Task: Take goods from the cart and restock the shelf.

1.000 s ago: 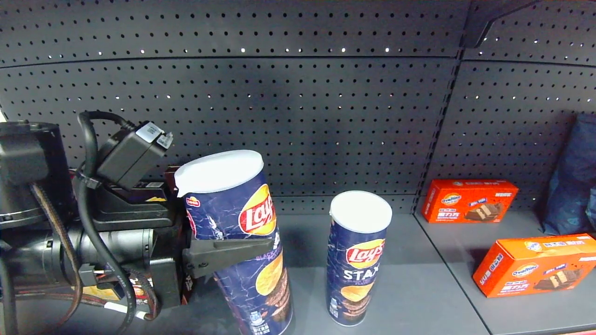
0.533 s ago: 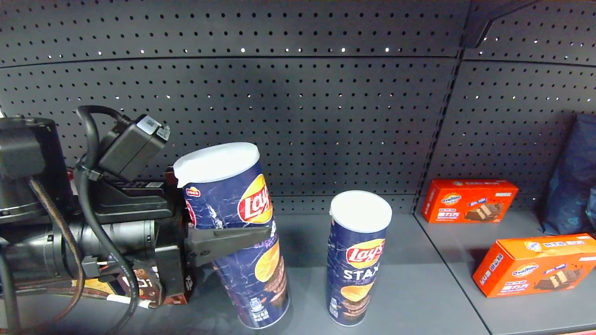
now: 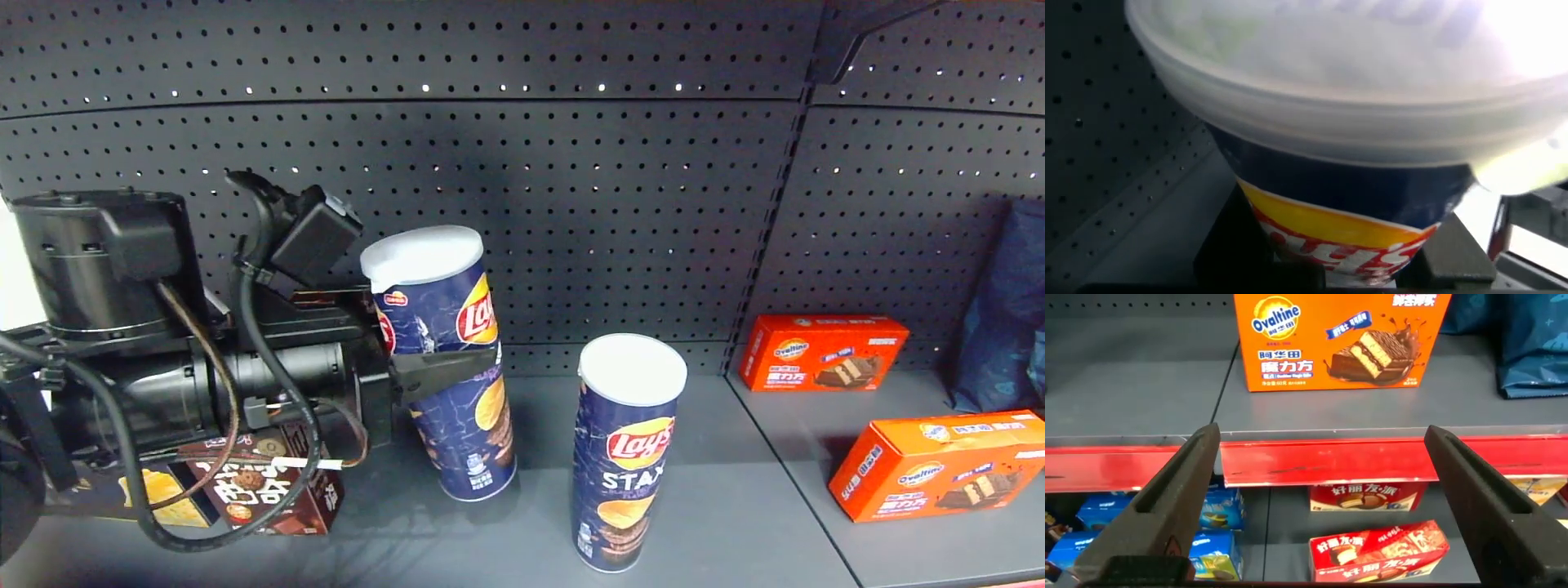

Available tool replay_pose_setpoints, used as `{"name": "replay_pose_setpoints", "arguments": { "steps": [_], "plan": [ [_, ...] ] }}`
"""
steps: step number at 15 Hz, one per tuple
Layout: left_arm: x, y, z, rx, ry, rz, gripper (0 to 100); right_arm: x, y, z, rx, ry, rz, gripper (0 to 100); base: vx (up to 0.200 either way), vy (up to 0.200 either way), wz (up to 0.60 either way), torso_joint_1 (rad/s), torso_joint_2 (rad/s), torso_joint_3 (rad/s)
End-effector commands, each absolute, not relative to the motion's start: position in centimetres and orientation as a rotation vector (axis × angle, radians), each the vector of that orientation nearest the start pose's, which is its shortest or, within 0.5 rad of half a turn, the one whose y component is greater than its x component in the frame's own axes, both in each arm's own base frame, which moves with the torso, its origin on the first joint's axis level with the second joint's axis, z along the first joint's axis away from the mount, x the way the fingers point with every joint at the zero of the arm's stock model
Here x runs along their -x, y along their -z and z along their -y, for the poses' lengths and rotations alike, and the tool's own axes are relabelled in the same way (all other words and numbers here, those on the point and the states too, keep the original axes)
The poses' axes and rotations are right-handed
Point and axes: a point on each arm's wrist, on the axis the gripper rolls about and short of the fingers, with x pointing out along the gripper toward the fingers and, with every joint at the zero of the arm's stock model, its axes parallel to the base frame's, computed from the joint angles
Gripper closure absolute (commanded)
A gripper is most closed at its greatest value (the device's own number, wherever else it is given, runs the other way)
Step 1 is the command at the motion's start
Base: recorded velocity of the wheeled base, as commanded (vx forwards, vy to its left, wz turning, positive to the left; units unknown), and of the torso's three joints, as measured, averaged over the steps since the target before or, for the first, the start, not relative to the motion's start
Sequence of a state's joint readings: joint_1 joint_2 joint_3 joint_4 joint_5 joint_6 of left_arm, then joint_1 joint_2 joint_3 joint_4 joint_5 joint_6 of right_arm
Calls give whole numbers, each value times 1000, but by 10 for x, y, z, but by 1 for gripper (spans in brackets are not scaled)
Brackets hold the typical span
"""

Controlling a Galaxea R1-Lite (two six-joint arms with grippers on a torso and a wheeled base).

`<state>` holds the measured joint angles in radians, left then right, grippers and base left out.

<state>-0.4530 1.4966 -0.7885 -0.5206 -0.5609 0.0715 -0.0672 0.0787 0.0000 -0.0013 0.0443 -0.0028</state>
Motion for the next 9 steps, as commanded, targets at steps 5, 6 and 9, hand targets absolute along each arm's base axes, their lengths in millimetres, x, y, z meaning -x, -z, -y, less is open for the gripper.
{"name": "replay_pose_setpoints", "arguments": {
  "steps": [5,6,9],
  "plan": [
    [-281,-202,152,-145,969,-209,100,16,-77,-2,-2,23,-83,0,0,0,0,0,0,0],
    [-284,-202,154,-147,960,-214,100,16,-77,-2,-2,23,-83,0,0,0,0,0,0,0],
    [-295,-199,166,-154,937,-222,100,16,-77,-2,-2,23,-83,0,0,0,0,0,0,0]
  ]
}}
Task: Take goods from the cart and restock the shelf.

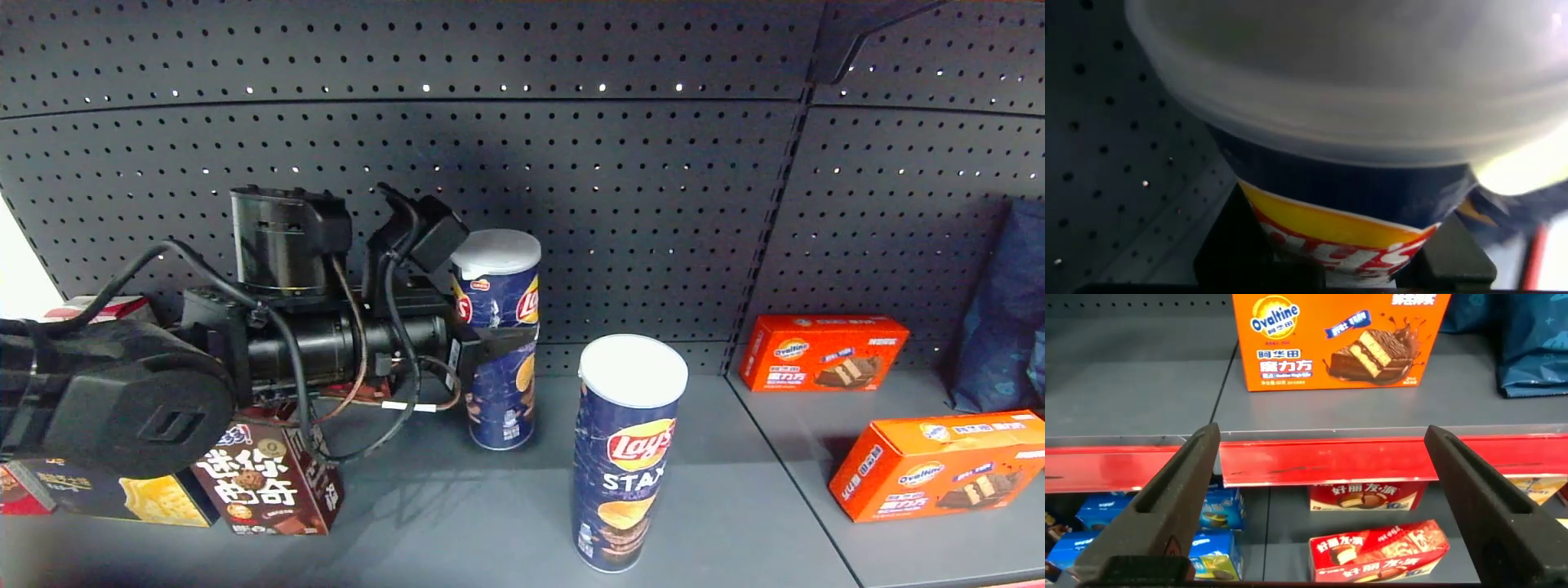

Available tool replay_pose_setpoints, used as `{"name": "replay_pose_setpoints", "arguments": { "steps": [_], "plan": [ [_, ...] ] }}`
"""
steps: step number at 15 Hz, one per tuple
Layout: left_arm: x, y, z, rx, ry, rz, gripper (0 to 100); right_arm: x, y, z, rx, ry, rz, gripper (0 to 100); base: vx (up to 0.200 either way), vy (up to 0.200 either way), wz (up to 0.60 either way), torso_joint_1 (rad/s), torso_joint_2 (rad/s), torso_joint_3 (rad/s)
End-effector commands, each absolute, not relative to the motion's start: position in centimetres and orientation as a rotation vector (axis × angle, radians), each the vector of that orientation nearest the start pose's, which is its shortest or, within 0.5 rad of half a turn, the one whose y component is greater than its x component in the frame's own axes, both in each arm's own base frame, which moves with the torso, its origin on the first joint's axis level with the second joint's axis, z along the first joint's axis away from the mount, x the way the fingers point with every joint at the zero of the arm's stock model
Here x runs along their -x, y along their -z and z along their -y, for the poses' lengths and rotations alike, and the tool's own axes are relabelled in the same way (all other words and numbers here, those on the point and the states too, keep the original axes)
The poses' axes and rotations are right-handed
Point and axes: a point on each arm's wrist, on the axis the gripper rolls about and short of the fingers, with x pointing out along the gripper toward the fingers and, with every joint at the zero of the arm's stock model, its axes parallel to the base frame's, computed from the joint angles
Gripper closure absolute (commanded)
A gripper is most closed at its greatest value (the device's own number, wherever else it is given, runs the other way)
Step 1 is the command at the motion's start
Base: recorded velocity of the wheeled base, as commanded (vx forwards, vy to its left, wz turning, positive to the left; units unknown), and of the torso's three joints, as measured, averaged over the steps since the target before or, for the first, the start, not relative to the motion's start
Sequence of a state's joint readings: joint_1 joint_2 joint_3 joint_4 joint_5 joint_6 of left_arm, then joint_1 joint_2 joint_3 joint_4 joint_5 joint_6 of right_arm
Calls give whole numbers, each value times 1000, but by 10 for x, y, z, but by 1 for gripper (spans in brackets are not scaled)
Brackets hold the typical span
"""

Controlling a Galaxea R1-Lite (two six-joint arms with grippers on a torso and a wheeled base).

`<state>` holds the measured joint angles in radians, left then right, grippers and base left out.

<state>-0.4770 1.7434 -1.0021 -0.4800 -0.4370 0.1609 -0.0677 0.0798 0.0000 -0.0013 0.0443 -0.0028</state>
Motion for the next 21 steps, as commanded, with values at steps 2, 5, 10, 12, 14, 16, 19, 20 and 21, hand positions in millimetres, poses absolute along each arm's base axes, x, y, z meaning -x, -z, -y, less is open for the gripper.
{"name": "replay_pose_setpoints", "arguments": {
  "steps": [2,5,10,12,14,16,19,20,21],
  "plan": [
    [-306,-192,181,-189,784,-237,100,16,-77,-2,-2,23,-83,0,0,0,0,0,0,0],
    [-310,-188,196,-218,653,-236,100,16,-77,-2,-2,23,-83,0,0,0,0,0,0,0],
    [-298,-190,217,-120,566,-219,100,16,-77,-2,-2,23,-83,0,0,0,0,0,0,0],
    [-294,-190,221,-116,541,-203,100,16,-77,-2,-2,23,-83,0,0,0,0,0,0,0],
    [-292,-190,224,-103,530,-183,100,16,-77,-2,-2,23,-83,0,0,0,0,0,0,0],
    [-285,-188,232,-51,474,-185,100,16,-77,-2,-2,23,-83,0,0,0,0,0,0,0],
    [-285,-177,240,-26,436,-215,100,16,-77,-2,-2,23,-83,0,0,0,0,0,0,0],
    [-284,-178,241,-25,439,-211,100,16,-77,-2,-2,23,-83,0,0,0,0,0,0,0],
    [-286,-176,243,-24,439,-210,100,16,-77,-2,-2,23,-83,0,0,0,0,0,0,0]
  ]
}}
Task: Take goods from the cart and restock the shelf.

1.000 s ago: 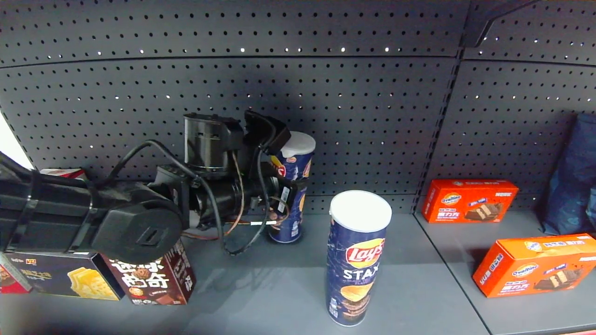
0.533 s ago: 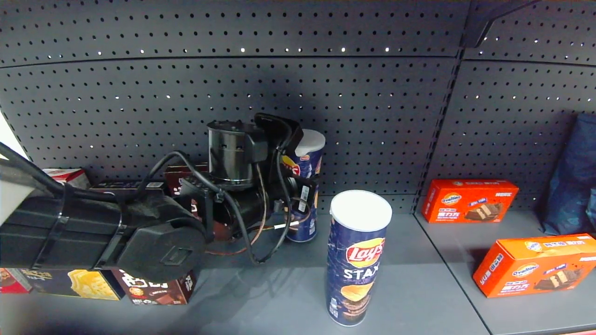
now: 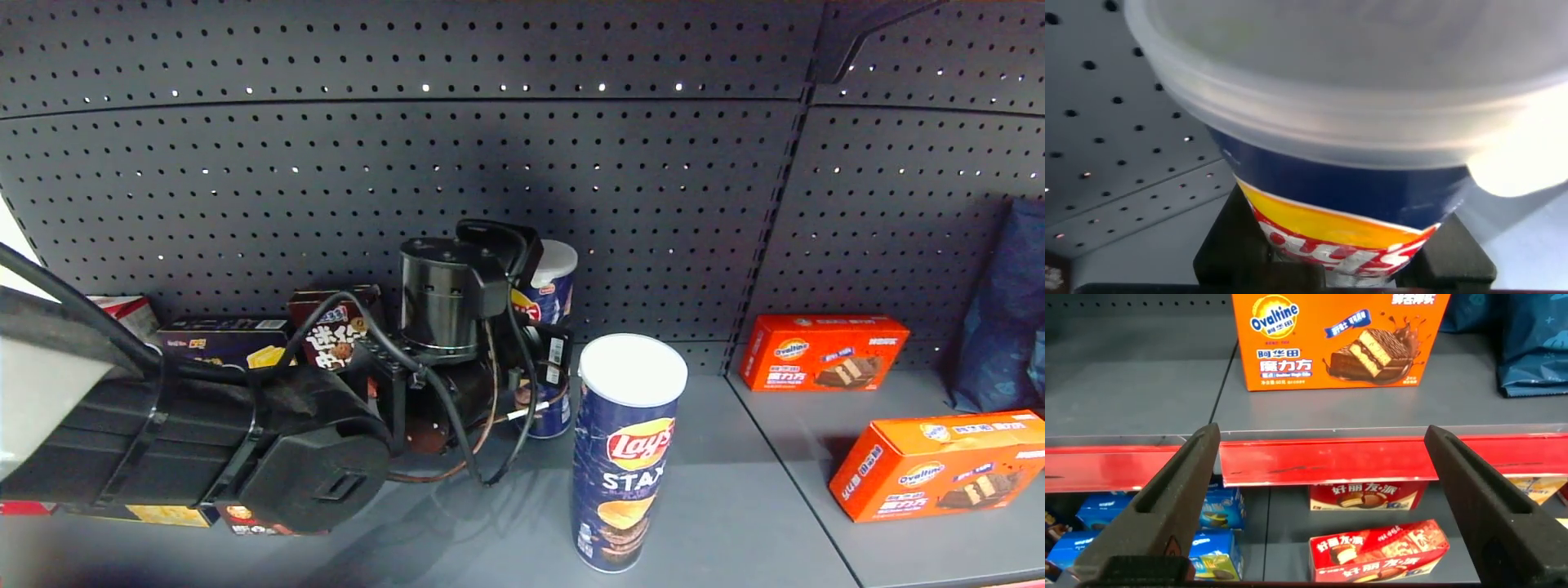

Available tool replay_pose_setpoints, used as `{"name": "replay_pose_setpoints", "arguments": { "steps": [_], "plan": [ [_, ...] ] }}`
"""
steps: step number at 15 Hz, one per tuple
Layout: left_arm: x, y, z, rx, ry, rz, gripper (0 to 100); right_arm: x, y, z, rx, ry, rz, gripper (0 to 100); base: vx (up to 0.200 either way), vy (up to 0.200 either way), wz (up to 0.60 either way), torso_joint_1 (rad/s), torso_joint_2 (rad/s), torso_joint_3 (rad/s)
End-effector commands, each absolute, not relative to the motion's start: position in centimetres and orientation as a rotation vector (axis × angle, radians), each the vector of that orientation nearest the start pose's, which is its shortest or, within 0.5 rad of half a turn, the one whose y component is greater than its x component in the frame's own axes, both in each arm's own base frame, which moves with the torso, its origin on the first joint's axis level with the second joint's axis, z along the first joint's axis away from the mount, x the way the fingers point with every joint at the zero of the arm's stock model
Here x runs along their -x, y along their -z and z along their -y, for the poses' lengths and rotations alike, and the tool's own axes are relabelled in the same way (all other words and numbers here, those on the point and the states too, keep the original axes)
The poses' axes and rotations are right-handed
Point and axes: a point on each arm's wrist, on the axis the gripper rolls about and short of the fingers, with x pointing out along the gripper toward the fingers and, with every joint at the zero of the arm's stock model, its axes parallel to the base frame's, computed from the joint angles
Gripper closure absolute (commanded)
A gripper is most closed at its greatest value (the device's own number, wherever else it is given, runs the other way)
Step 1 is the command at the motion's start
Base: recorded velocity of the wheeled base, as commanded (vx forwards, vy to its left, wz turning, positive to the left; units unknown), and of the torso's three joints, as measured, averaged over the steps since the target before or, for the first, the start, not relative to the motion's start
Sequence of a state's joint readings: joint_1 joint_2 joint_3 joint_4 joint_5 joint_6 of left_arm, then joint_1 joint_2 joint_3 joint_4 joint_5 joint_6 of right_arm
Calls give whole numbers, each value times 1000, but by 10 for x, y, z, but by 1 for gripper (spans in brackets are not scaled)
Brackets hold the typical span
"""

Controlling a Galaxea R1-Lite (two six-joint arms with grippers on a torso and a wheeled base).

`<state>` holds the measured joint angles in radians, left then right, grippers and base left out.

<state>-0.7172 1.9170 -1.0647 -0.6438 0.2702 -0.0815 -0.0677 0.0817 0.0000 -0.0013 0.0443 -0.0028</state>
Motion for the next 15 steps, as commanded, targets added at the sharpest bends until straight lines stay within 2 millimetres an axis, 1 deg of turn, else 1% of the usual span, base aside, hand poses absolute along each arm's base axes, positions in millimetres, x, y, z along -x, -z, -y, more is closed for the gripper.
{"name": "replay_pose_setpoints", "arguments": {
  "steps": [1,3,8,15],
  "plan": [
    [-288,-172,246,-27,444,-214,100,16,-77,-2,-2,23,-83,0,0,0,0,0,0,0],
    [-291,-166,249,-30,443,-219,100,16,-77,-2,-1,23,-81,0,0,0,0,0,0,0],
    [-301,-165,258,-22,446,-206,100,16,-77,-2,-2,23,-83,0,0,0,0,0,0,0],
    [-309,-151,260,-41,434,-233,100,16,-77,-2,-2,23,-83,0,0,0,0,0,0,0]
  ]
}}
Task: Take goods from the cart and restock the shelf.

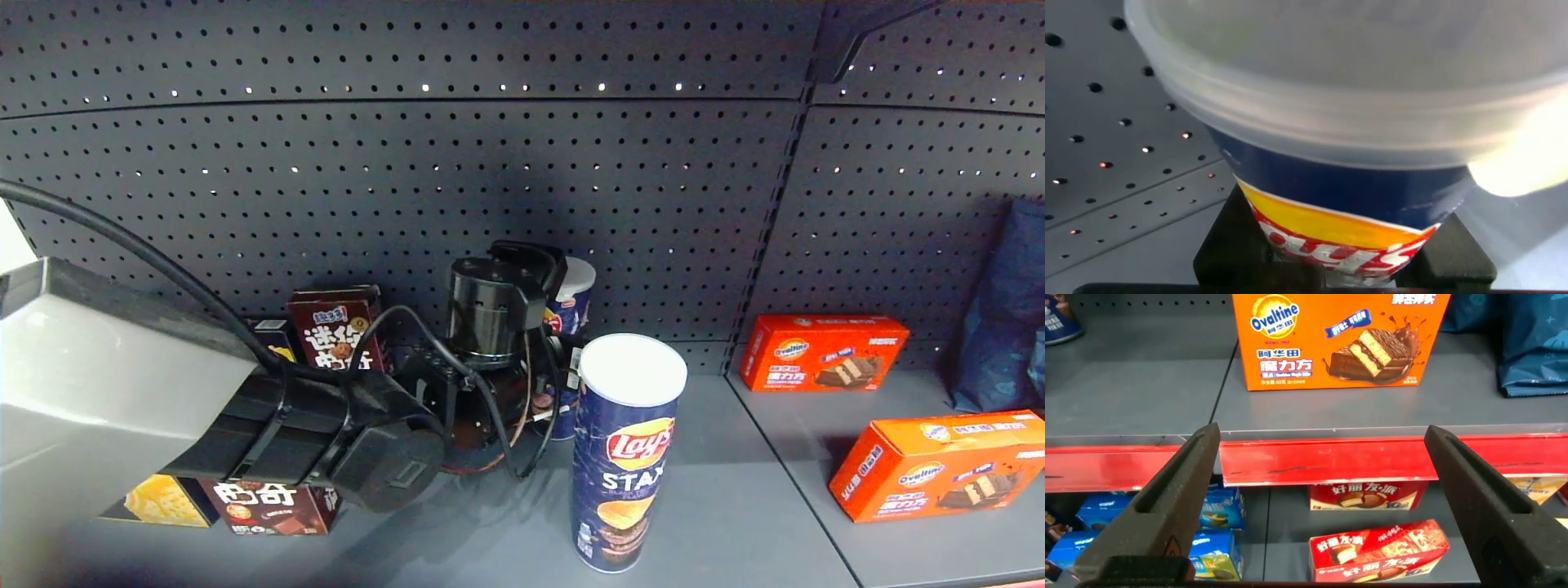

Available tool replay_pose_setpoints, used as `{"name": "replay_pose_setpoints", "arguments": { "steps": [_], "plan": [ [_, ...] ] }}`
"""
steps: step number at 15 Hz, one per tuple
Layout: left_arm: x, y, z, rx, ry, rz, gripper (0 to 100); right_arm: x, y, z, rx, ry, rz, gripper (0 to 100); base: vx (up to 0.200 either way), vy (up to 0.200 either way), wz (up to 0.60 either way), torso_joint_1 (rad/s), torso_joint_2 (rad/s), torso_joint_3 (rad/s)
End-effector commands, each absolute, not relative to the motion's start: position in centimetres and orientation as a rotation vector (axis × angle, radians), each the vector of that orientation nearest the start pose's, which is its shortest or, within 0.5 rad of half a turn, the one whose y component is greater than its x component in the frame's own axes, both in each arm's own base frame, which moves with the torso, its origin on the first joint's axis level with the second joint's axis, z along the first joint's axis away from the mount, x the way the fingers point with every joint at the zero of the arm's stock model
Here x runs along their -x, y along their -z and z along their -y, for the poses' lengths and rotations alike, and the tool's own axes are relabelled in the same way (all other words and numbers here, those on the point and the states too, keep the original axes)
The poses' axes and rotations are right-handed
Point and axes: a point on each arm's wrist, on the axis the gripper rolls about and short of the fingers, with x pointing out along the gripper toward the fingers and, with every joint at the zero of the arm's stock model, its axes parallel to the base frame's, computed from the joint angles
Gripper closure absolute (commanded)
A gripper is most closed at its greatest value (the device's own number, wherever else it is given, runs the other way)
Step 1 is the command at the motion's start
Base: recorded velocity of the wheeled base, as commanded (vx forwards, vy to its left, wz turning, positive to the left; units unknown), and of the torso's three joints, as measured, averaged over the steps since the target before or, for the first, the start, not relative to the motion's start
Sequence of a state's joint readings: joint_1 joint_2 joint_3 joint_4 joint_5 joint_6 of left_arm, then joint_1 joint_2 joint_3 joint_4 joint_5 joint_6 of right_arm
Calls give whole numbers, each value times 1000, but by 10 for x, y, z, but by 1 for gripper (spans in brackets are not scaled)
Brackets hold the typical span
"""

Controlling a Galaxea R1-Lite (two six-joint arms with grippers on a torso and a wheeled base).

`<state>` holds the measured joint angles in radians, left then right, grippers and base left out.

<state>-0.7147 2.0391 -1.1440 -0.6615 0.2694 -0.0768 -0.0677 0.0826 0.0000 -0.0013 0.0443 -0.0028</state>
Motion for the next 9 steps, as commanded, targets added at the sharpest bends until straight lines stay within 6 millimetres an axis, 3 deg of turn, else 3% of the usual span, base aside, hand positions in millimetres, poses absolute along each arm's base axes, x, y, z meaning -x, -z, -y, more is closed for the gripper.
{"name": "replay_pose_setpoints", "arguments": {
  "steps": [1,4,5,9],
  "plan": [
    [-309,-150,261,-41,434,-233,100,16,-77,-2,-1,23,-81,0,0,0,0,0,0,0],
    [-309,-148,262,-41,435,-232,100,16,-77,-2,-2,23,-83,0,0,0,0,0,0,0],
    [-309,-148,263,-42,431,-231,0,16,-77,-2,-2,23,-83,0,0,0,0,0,0,0],
    [-305,-151,256,-42,420,-231,0,16,-77,-2,-2,23,-83,0,0,0,0,0,0,0]
  ]
}}
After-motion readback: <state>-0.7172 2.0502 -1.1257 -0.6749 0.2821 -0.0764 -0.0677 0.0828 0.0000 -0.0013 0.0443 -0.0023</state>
